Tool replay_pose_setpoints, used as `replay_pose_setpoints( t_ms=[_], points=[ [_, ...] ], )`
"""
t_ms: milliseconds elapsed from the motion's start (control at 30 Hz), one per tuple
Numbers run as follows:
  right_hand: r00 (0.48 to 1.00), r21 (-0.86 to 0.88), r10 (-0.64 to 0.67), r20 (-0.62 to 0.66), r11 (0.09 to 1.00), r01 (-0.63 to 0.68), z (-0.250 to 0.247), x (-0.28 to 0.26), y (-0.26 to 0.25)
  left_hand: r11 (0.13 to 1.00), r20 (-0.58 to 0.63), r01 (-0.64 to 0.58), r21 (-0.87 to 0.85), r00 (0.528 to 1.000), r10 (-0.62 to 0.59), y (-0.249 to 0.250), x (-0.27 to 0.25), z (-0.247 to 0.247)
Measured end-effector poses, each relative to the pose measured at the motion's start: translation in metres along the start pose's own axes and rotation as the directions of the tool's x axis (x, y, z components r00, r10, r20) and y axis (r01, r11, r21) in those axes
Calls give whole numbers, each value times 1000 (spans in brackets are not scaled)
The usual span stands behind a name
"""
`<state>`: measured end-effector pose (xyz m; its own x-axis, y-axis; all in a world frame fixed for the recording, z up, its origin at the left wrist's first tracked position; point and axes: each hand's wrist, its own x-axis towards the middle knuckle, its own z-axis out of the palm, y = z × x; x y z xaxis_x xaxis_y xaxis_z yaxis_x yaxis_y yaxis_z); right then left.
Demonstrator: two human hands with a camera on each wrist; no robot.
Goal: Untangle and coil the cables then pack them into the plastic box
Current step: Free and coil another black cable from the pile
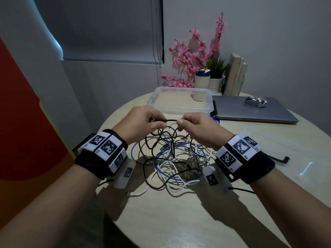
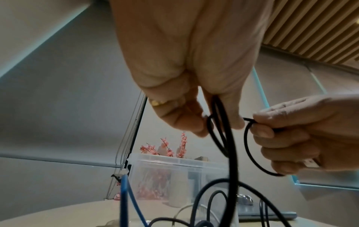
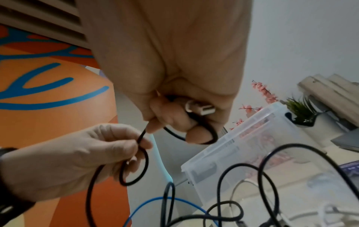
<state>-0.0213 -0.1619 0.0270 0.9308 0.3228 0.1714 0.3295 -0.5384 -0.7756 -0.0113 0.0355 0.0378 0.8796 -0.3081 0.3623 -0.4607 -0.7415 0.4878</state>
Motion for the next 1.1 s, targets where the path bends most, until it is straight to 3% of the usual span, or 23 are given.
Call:
replay_pose_setpoints(
  t_ms=[133,267,367,433,500,533,667,733,833,933,1100],
  points=[
    [998,330,-51,-45,942,63,-3,-2,1,998,238,41,-48,971,-29,-3,-4,12],
    [996,576,-62,-67,813,89,-3,1,-5,997,339,-6,77,941,-20,2,-6,26],
    [994,626,-19,-105,775,81,-8,1,-6,1000,265,19,-23,964,-12,1,-8,30],
    [993,609,-8,-118,790,79,-11,0,-5,995,57,-16,-100,998,22,2,-9,31],
    [995,600,-11,-95,798,66,-11,-2,-6,978,-142,-75,-196,989,48,6,-10,30],
    [996,603,-3,-85,796,54,-11,-2,-7,960,-183,-95,-265,982,47,7,-9,29],
    [992,630,51,-117,776,35,-12,-2,-8,840,-57,8,-543,997,-46,11,-8,26],
    [990,576,38,-133,816,46,-14,-3,-7,754,12,79,-652,995,-95,13,-9,24],
    [995,463,51,-90,886,-4,-13,-5,-6,645,23,98,-758,992,-123,19,-8,21],
    [994,500,107,10,861,-98,-9,-5,-5,652,-6,72,-755,993,-117,21,-5,18],
    [993,602,97,70,790,-119,-6,-4,-6,690,-26,21,-723,998,-58,21,-5,17]
  ],
)
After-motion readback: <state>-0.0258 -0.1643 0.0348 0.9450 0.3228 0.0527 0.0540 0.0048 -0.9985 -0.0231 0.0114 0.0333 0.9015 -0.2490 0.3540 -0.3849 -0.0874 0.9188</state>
